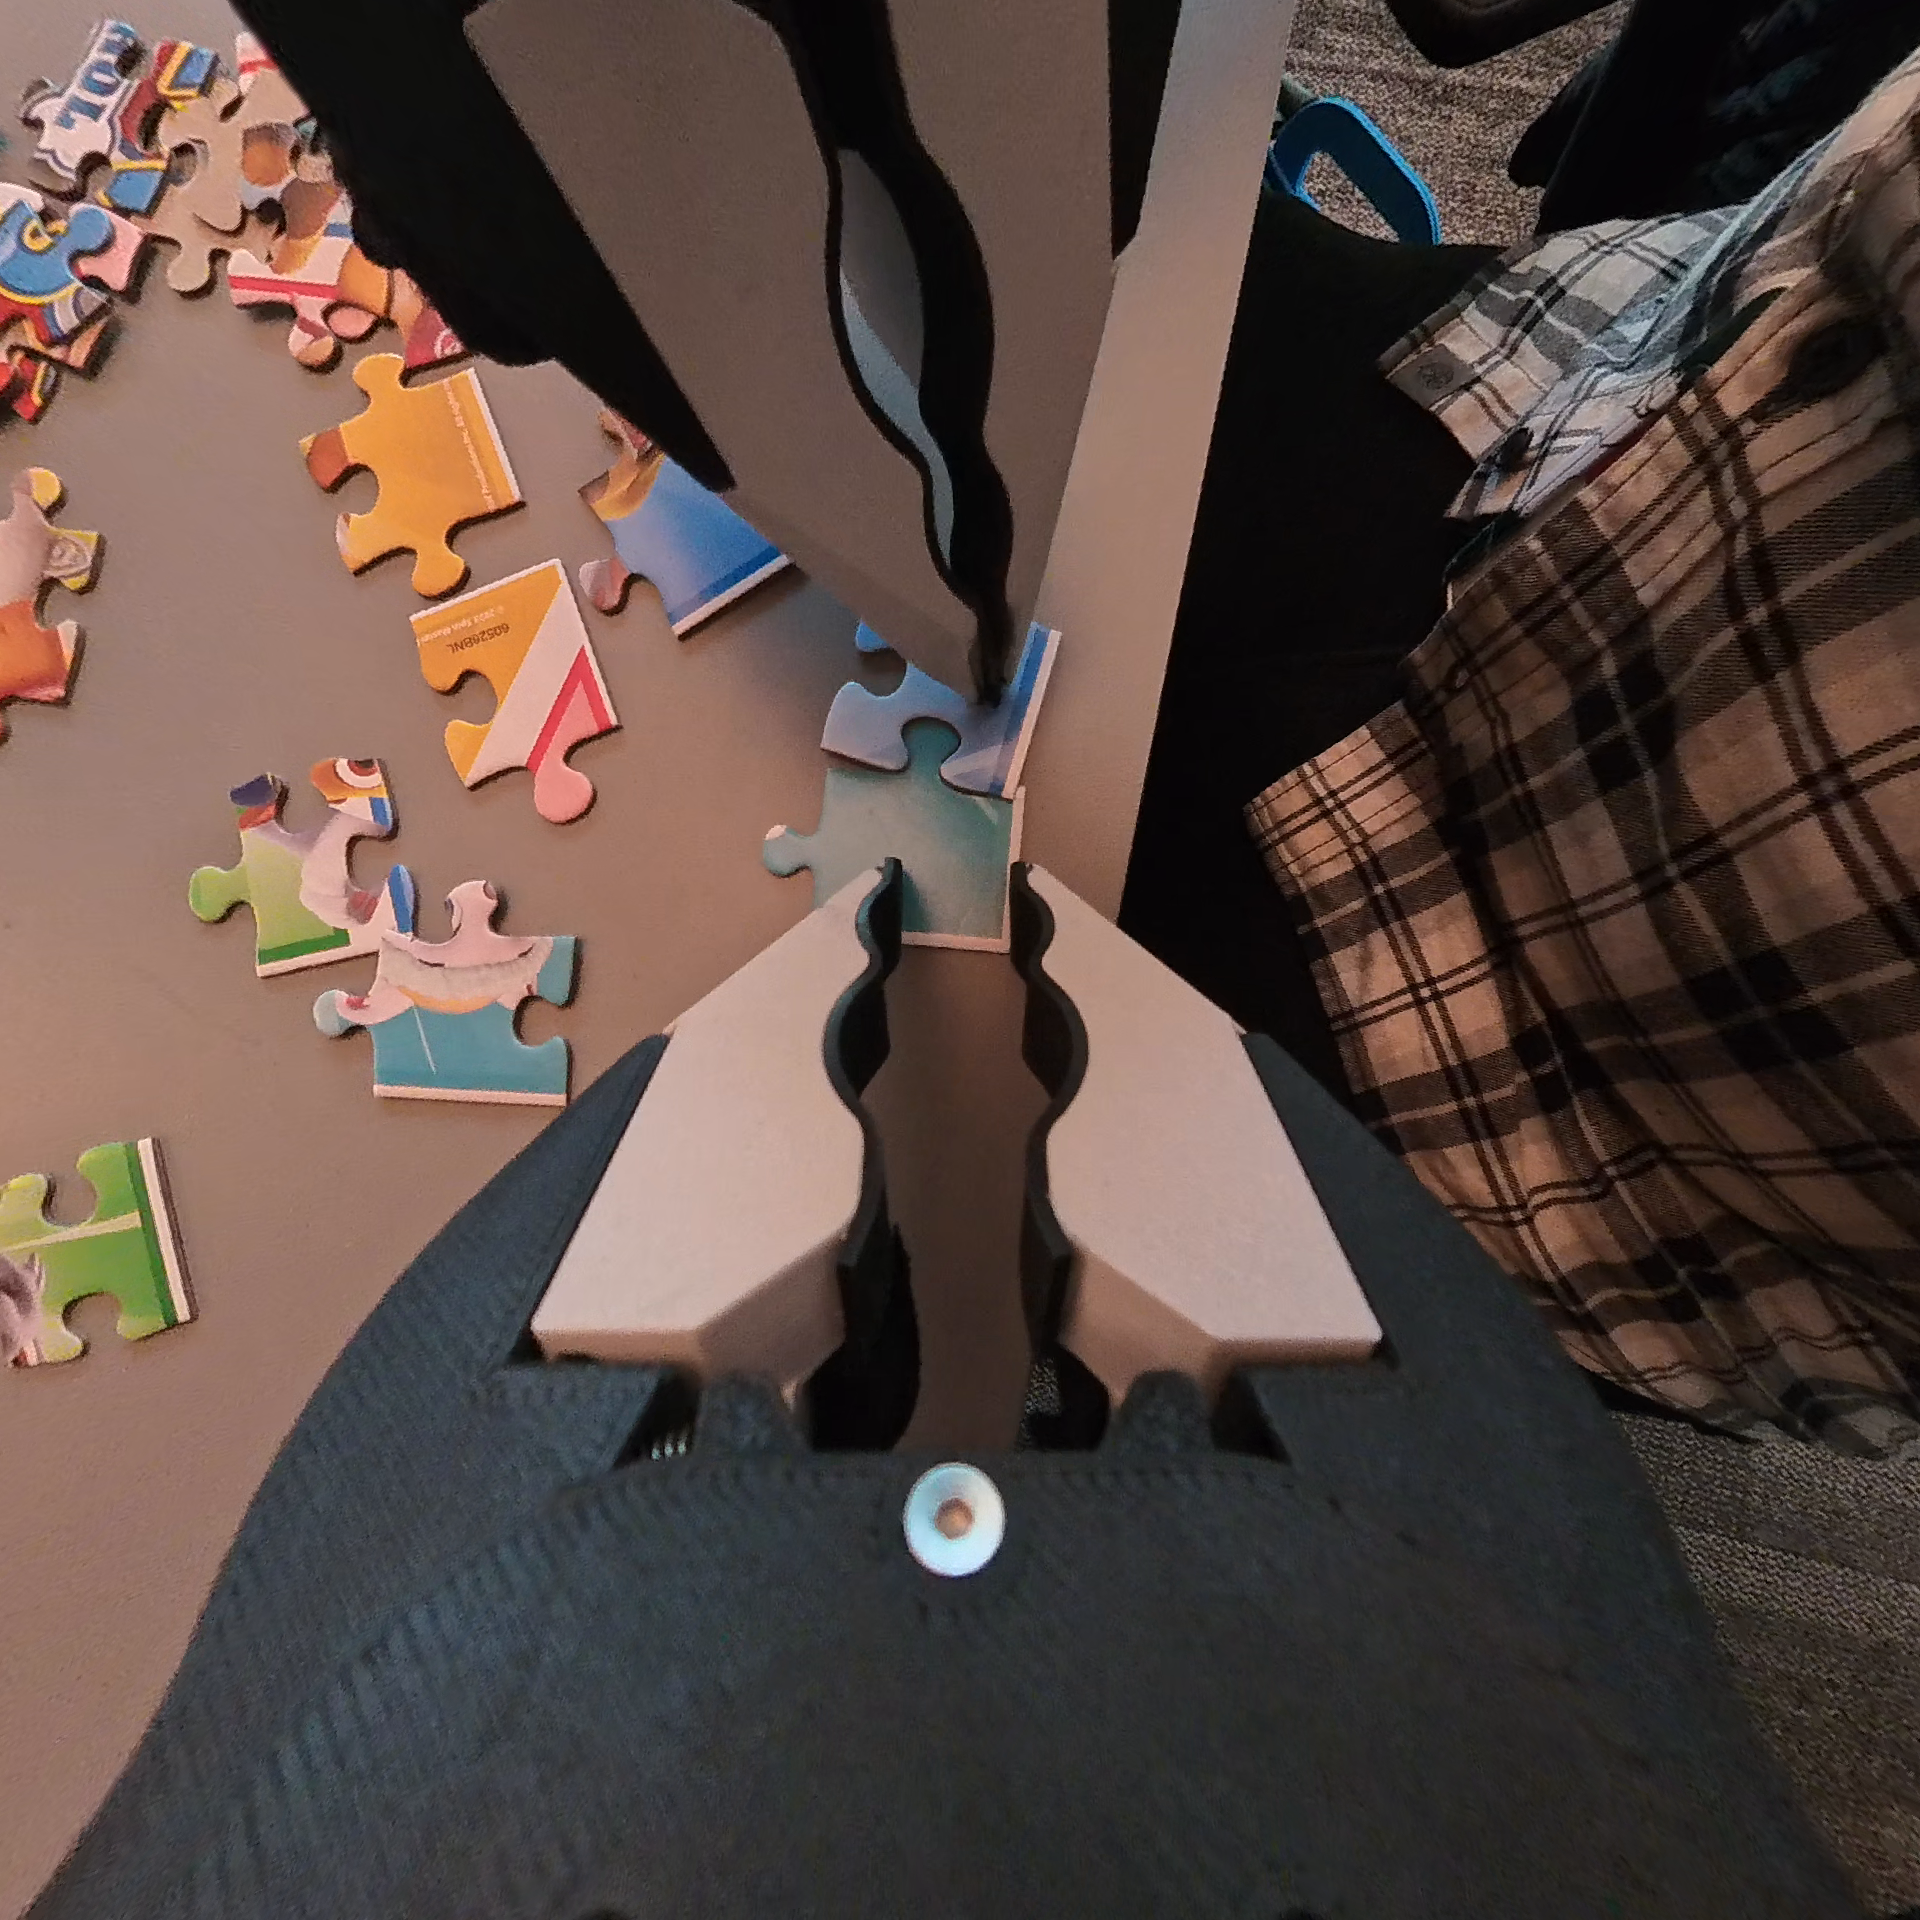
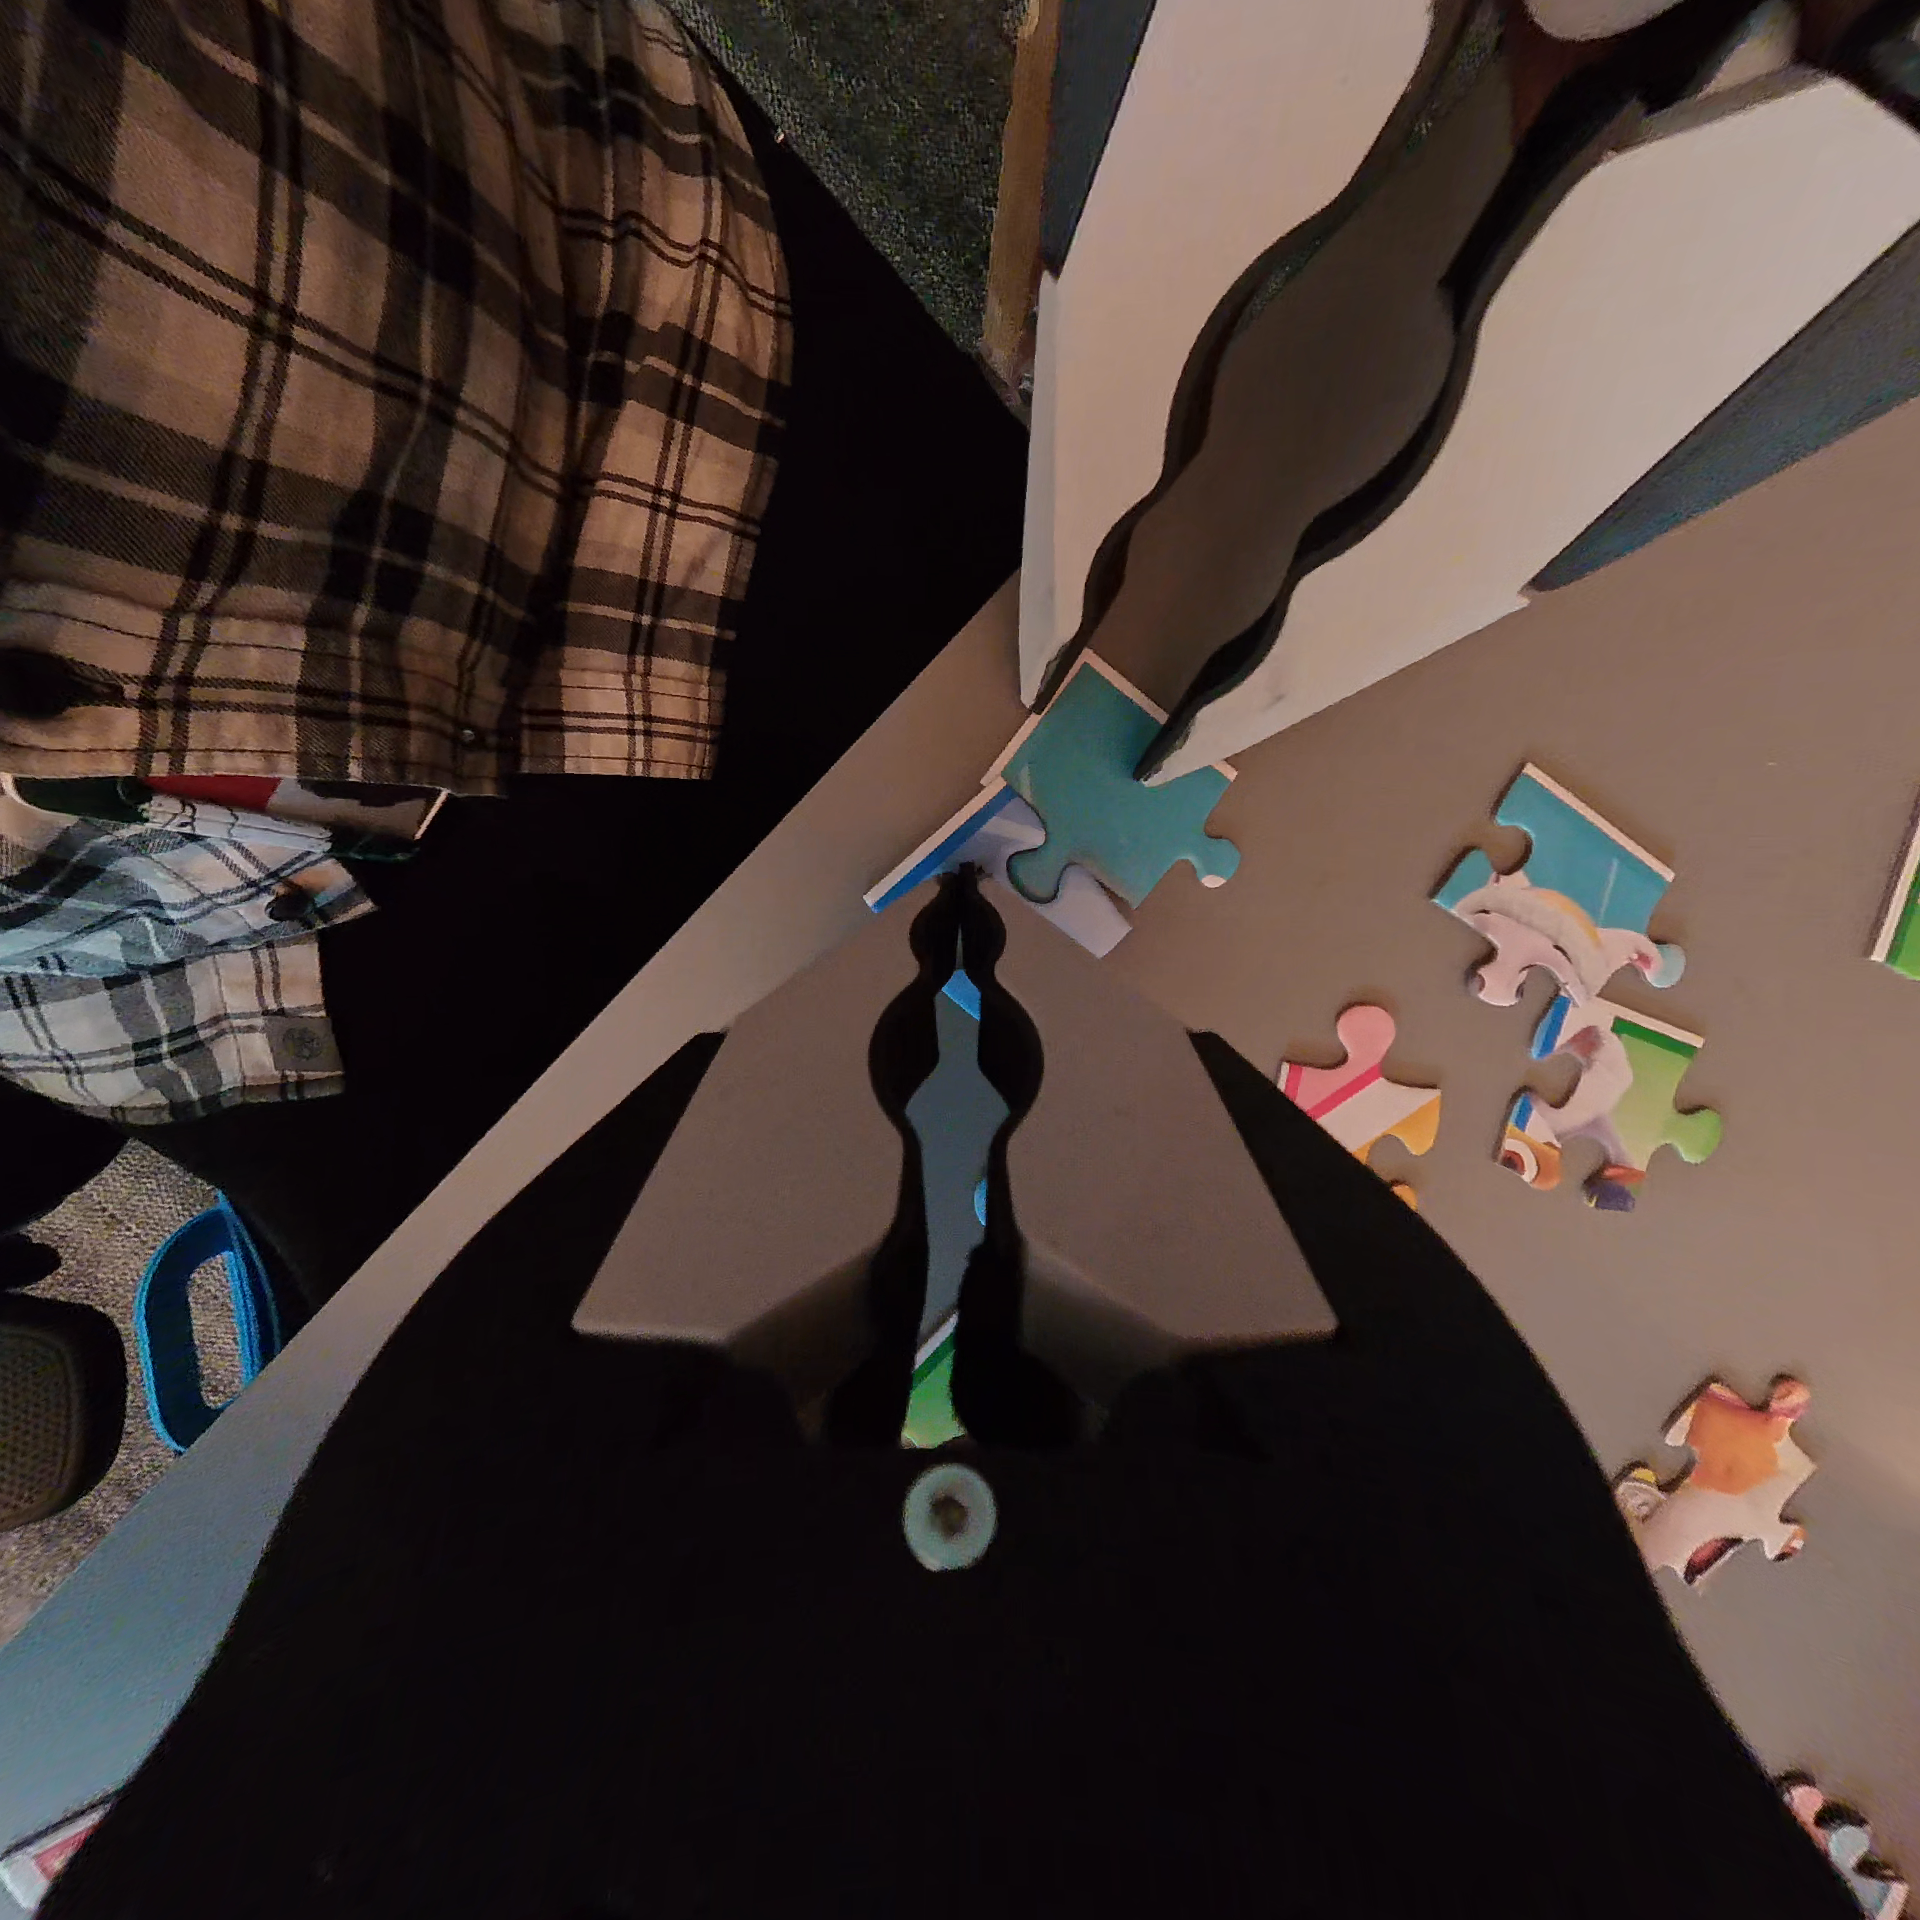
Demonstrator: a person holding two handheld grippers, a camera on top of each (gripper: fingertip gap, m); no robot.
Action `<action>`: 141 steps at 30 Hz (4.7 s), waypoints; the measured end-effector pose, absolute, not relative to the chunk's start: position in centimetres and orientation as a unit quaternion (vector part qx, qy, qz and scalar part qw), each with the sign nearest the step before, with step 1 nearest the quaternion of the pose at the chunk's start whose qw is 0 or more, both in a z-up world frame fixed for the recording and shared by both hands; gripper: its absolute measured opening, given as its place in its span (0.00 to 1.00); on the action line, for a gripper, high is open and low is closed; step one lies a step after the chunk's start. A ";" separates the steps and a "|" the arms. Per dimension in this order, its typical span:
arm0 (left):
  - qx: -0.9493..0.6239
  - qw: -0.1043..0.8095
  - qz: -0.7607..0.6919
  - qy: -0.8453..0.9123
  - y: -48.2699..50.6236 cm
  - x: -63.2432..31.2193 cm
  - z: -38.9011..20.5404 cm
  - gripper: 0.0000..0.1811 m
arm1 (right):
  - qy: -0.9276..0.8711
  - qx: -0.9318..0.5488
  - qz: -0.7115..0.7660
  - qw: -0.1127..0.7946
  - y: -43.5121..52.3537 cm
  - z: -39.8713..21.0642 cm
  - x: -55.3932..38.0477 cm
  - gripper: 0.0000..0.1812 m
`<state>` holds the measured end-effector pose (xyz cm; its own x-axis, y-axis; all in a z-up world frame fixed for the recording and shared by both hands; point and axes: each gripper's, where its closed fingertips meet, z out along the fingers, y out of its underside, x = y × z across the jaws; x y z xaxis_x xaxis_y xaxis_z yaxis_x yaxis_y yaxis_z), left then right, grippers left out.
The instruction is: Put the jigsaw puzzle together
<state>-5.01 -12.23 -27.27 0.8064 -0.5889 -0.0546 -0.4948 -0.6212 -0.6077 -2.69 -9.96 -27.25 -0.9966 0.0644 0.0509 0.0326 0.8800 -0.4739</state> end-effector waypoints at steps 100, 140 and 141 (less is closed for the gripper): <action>-0.919 0.318 -0.041 0.229 -14.6 -6.3 -27.6 0.26 | -0.906 -0.287 0.288 0.117 -7.7 -27.4 -13.6 0.02; -0.917 0.343 -0.058 0.196 -15.2 -6.4 -27.5 0.28 | -0.899 -0.312 0.292 0.099 -7.3 -27.5 -12.4 0.04; -0.917 0.343 -0.058 0.196 -15.2 -6.4 -27.5 0.28 | -0.899 -0.312 0.292 0.100 -7.3 -27.5 -12.4 0.04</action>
